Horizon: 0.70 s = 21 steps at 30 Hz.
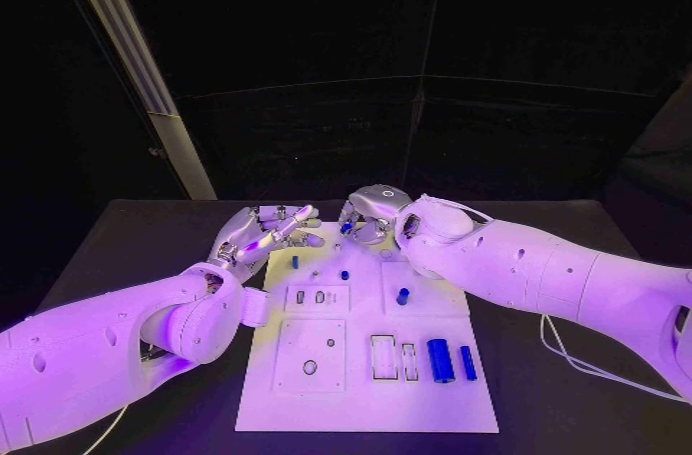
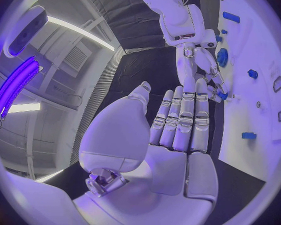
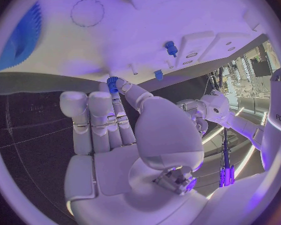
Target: Assemble the parts on the task board
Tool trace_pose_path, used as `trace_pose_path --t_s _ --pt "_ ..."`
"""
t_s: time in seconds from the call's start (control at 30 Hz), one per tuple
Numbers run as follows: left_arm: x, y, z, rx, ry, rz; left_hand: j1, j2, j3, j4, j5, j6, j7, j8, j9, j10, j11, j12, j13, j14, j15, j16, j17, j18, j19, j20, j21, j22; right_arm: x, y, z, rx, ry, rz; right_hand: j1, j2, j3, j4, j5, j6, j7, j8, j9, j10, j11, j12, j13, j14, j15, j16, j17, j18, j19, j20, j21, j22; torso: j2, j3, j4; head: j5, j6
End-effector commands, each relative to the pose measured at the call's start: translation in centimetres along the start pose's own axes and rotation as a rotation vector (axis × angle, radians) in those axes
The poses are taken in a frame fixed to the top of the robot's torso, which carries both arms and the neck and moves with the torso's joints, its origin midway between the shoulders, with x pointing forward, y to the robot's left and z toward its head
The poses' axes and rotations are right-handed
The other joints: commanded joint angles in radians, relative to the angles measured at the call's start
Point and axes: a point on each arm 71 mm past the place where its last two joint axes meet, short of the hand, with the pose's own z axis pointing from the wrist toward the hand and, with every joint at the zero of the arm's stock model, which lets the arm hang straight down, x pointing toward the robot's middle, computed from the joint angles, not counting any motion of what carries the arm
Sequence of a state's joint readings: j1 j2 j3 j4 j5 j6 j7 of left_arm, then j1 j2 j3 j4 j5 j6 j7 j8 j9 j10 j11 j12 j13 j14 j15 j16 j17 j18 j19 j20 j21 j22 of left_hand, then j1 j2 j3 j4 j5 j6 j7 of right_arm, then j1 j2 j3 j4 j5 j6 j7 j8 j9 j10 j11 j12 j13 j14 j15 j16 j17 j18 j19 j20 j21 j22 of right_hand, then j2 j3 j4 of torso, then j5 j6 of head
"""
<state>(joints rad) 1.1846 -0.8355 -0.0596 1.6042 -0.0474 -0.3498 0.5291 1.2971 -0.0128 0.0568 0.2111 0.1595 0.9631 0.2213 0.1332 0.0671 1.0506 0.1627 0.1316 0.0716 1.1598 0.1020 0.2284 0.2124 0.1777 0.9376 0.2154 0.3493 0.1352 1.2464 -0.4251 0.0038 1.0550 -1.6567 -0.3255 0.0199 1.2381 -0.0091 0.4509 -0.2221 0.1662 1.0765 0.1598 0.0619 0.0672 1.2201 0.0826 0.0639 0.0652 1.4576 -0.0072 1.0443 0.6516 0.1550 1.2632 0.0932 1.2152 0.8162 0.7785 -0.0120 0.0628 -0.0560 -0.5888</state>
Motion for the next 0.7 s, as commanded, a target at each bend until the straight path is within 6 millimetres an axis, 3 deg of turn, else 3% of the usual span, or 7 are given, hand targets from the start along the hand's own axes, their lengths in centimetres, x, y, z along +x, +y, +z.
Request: trace_pose_path --t_s 0.03,0.53,0.63,0.7 --pt "0.21 -0.21 0.05 0.006 0.015 -0.007 -0.006 0.004 -0.007 0.0 -0.005 -0.002 0.002 -0.005 -0.001 -0.001 0.001 -0.007 -0.001 0.004 0.005 -0.006 0.001 0.005 0.004 0.003 -0.003 -0.001 0.05 0.06 0.15 0.001 0.011 -0.014 0.0 -0.011 0.007 0.001 -0.003 -0.003 0.004 0.001 -0.001 -0.006 0.004 -0.002 -0.001 -0.007 0.002 0.006 -0.001 -0.019 -0.007 0.003 0.003 0.0 0.002 -0.0011 -0.0012 0.002 0.001" --pt "0.32 -0.28 0.14 0.004 0.02 -0.008 -0.006 0.004 -0.007 0.0 -0.005 -0.001 0.002 -0.005 -0.001 -0.001 0.001 -0.007 -0.001 0.004 0.005 -0.006 0.001 0.005 0.004 0.003 -0.003 -0.002 0.23 0.08 0.64 0.01 0.016 -0.024 -0.008 -0.024 0.02 0.016 -0.01 -0.021 0.01 0.0 -0.002 -0.027 0.011 -0.003 -0.001 -0.017 0.008 -0.007 -0.028 -0.016 -0.023 0.008 -0.001 -0.015 0.002 -0.0011 -0.0012 0.0 -0.002" --pt "0.3 -0.28 0.15 0.004 0.02 -0.008 -0.006 0.004 -0.007 0.0 -0.005 -0.001 0.002 -0.005 -0.001 -0.001 0.001 -0.007 -0.001 0.004 0.005 -0.006 0.001 0.005 0.004 0.003 -0.003 -0.002 0.29 0.11 0.69 0.011 0.024 -0.023 -0.015 -0.035 0.02 0.023 -0.019 -0.033 0.015 -0.001 -0.003 -0.042 0.015 -0.004 -0.002 -0.023 0.012 -0.018 -0.048 -0.014 -0.033 0.011 -0.007 -0.029 0.001 -0.0012 -0.002 0.0 -0.003" --pt "0.29 -0.28 0.15 0.003 0.02 -0.008 -0.006 0.004 -0.007 0.0 -0.005 -0.001 0.002 -0.005 -0.001 -0.001 0.001 -0.007 -0.001 0.004 0.005 -0.006 0.001 0.005 0.004 0.003 -0.003 -0.002 0.3 0.07 0.73 0.013 0.029 -0.024 -0.028 -0.055 0.008 0.035 -0.044 -0.071 0.028 -0.003 -0.005 -0.09 0.028 -0.005 -0.004 -0.038 0.022 -0.048 -0.094 -0.008 -0.057 0.019 -0.028 -0.068 0.001 -0.001 -0.0021 0.001 -0.002"
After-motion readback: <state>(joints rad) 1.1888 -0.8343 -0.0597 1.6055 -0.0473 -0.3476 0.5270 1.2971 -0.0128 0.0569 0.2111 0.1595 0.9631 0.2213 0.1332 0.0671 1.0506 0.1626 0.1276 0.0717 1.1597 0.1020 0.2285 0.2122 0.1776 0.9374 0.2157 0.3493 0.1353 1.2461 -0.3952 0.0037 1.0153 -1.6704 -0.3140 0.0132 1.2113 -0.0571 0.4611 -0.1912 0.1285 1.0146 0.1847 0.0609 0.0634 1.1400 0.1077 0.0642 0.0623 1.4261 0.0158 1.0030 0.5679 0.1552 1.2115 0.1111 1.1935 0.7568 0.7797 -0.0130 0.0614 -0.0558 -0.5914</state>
